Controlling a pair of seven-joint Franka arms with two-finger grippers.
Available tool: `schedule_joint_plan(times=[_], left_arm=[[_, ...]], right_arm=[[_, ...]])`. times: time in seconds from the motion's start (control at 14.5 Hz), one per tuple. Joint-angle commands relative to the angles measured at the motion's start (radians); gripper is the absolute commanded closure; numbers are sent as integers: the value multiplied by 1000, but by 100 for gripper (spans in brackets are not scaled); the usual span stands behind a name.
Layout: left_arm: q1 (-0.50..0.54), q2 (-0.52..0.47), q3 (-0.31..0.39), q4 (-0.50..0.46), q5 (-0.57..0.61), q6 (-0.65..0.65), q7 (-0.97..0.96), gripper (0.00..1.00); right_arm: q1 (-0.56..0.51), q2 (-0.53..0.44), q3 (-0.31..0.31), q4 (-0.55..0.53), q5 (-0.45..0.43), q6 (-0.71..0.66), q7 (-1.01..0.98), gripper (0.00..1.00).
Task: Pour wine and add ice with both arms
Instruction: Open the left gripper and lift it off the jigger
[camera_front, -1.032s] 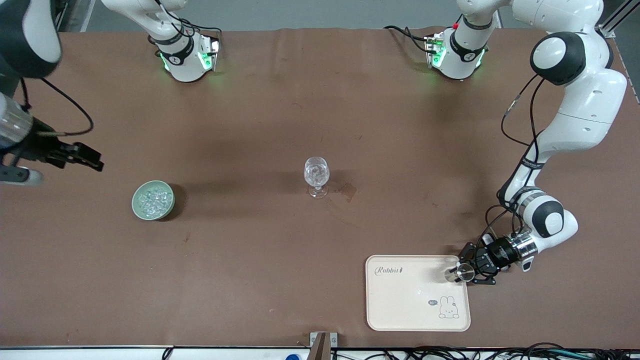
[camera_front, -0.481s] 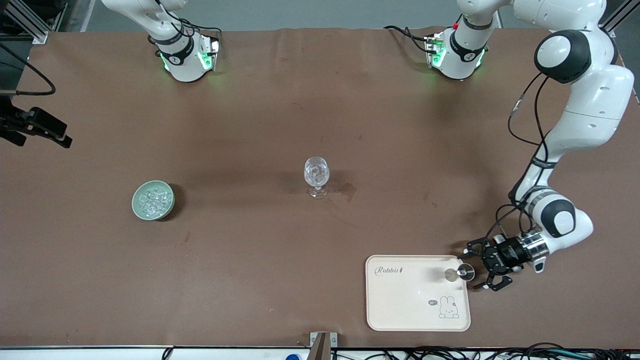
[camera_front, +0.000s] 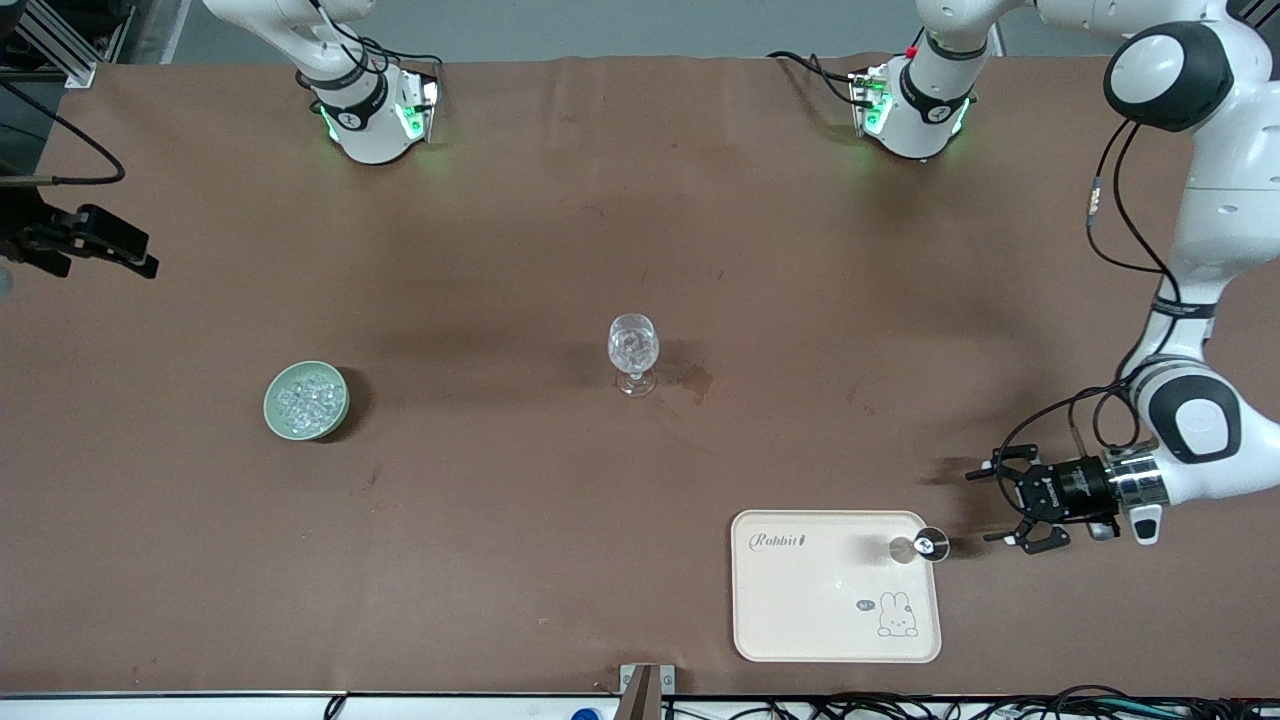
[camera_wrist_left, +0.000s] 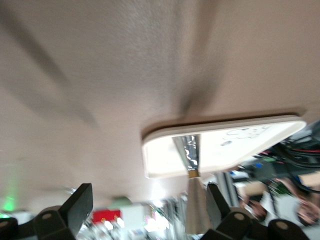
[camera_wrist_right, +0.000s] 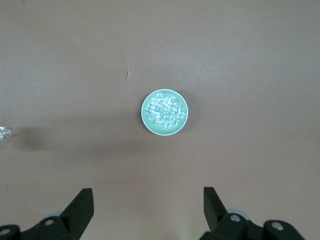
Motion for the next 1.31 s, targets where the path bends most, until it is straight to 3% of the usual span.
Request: schedule_joint_plan(times=[0.0,0.34,0.55,0.76,1.03,1.24], left_arm=[[-7,-120,0,-42,120,-60,-75,0],[-36,-335,-48,-36,349,-186,-74,0],[-36,-429,-144,-34,492,-229,-59,0],[-30,-488,-241,-36,669,-231,-52,0],[-27,-568,-345,-36,866,-293,99,0],[-30,-636,-353,-39,916,-307,184,0]], right_arm=[[-22,-72,16,-82,-6,24,-19,3],[-59,-63,18,-49,-2,36,-65,3],[-59,-46,19,8,1,28,-65,2],[-56,-37,21,13,8,21,-67,2],[-41,-37,25,2,6,13,-71,2],[-41,-37,25,-1,6,-21,-103,2]])
